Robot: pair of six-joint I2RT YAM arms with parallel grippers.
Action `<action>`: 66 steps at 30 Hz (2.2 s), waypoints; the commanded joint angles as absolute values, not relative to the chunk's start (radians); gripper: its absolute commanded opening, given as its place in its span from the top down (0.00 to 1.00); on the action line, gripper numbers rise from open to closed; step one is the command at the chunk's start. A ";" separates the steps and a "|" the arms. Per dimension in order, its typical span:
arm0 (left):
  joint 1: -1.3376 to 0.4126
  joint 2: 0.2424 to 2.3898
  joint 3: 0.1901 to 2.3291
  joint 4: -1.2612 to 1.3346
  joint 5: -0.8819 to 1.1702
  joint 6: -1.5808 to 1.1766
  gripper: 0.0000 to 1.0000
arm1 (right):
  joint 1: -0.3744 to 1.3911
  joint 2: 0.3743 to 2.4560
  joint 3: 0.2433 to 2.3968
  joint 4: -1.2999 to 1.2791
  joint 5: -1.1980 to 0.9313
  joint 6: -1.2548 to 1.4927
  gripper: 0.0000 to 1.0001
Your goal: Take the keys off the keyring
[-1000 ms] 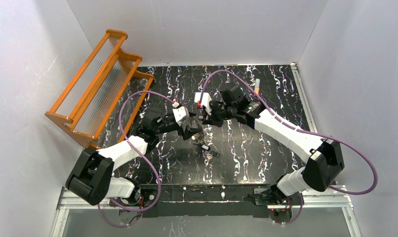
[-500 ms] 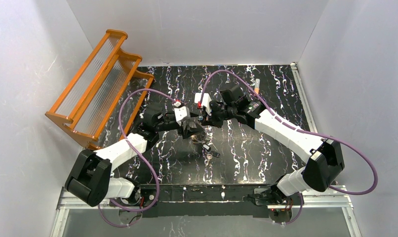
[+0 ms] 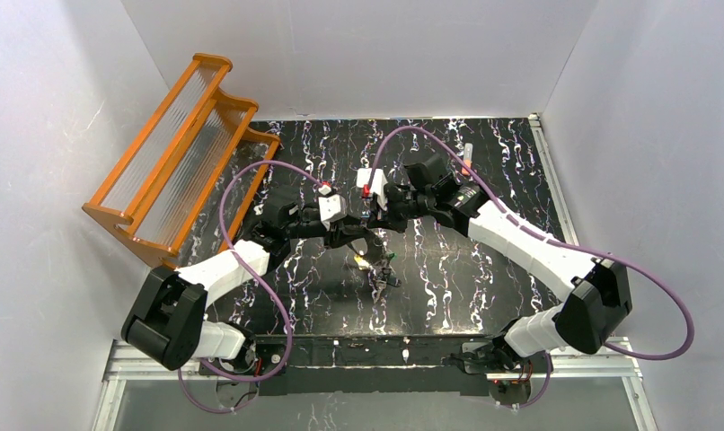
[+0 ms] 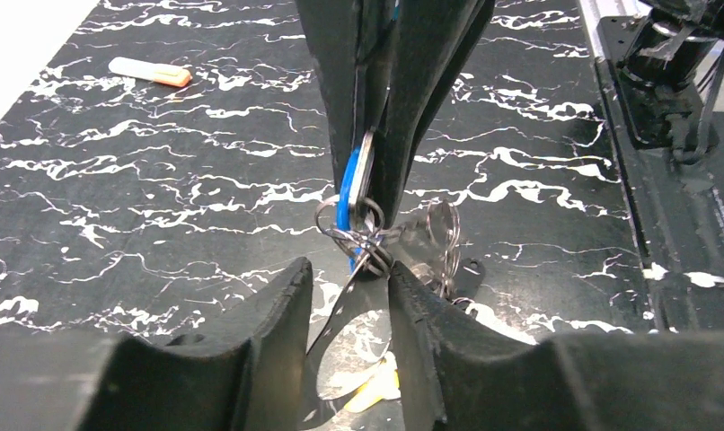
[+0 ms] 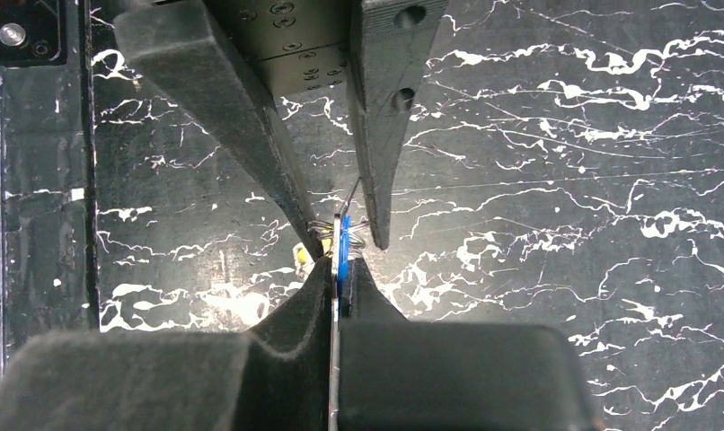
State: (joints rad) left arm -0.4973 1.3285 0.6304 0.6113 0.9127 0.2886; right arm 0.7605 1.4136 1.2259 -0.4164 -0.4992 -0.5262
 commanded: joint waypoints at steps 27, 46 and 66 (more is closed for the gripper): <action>-0.523 1.304 0.652 0.641 0.965 0.229 0.66 | 0.750 1.353 1.221 -0.383 -0.604 -0.501 0.99; -0.526 1.289 0.644 0.664 0.974 0.169 0.99 | 0.734 1.303 1.177 -0.389 -0.529 -0.479 0.99; -0.565 1.249 0.645 0.607 0.916 0.179 0.98 | 0.730 1.291 1.201 -0.482 -0.501 -0.410 0.99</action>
State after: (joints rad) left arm -0.5545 1.2949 0.6308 0.6300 0.9356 0.1722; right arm 0.7341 1.3060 1.1667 -0.4770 -0.5171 -0.4362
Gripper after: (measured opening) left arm 0.076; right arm 0.053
